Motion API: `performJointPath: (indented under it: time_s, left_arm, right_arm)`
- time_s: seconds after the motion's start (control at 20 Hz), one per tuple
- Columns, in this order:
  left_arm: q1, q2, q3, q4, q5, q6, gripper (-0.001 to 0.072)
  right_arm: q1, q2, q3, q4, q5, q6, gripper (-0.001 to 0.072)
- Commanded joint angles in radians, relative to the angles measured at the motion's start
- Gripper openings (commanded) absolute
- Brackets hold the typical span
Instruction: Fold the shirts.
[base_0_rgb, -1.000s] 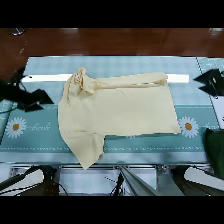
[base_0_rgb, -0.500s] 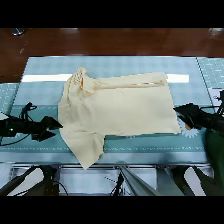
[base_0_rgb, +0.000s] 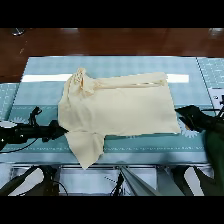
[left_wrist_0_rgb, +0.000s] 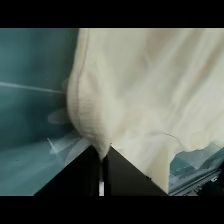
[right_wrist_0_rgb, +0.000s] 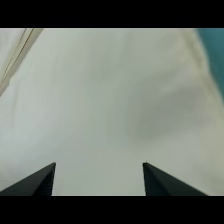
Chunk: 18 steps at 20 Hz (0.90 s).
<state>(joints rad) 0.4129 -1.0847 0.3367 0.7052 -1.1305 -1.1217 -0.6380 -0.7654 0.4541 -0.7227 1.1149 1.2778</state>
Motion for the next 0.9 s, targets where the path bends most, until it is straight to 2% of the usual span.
performJointPath:
  time_s: [0.0, 0.1, 0.2, 0.35, 0.45, 0.65, 0.8, 0.85]
  left_arm:
    - [-0.012, 0.002, -0.010, -0.068, -0.015, 0.067, 0.0025]
    - [-0.012, 0.002, -0.010, -0.075, -0.014, 0.068, 0.0025]
    - [-0.012, 0.002, -0.010, -0.086, -0.014, 0.089, 0.0025]
    - [-0.013, 0.002, -0.010, -0.097, -0.013, 0.092, 0.0025]
    - [-0.013, 0.002, -0.010, -0.097, -0.013, 0.092, 0.0025]
    - [-0.014, 0.002, -0.010, -0.097, -0.013, 0.092, 0.0025]
    - [-0.014, 0.002, -0.011, -0.097, 0.003, 0.093, 0.0025]
    - [-0.014, 0.002, -0.010, -0.097, 0.009, 0.093, 0.0025]
  right_arm:
    - [-0.101, -0.051, 0.048, -0.280, 0.006, 0.113, 0.0620]
    - [-0.104, -0.105, 0.046, -0.413, 0.072, 0.160, 0.0620]
    - [-0.096, -0.160, 0.046, -0.436, 0.128, 0.158, 0.0620]
    - [-0.044, -0.242, 0.047, -0.424, 0.146, 0.129, 0.0620]
    - [0.015, -0.296, 0.052, -0.402, 0.107, 0.113, 0.0620]
    - [0.079, -0.412, 0.122, -0.267, 0.049, 0.082, 0.0620]
    - [0.129, -0.483, 0.165, -0.221, 0.020, 0.082, 0.0619]
    - [0.151, -0.500, 0.173, -0.214, 0.014, 0.082, 0.0584]
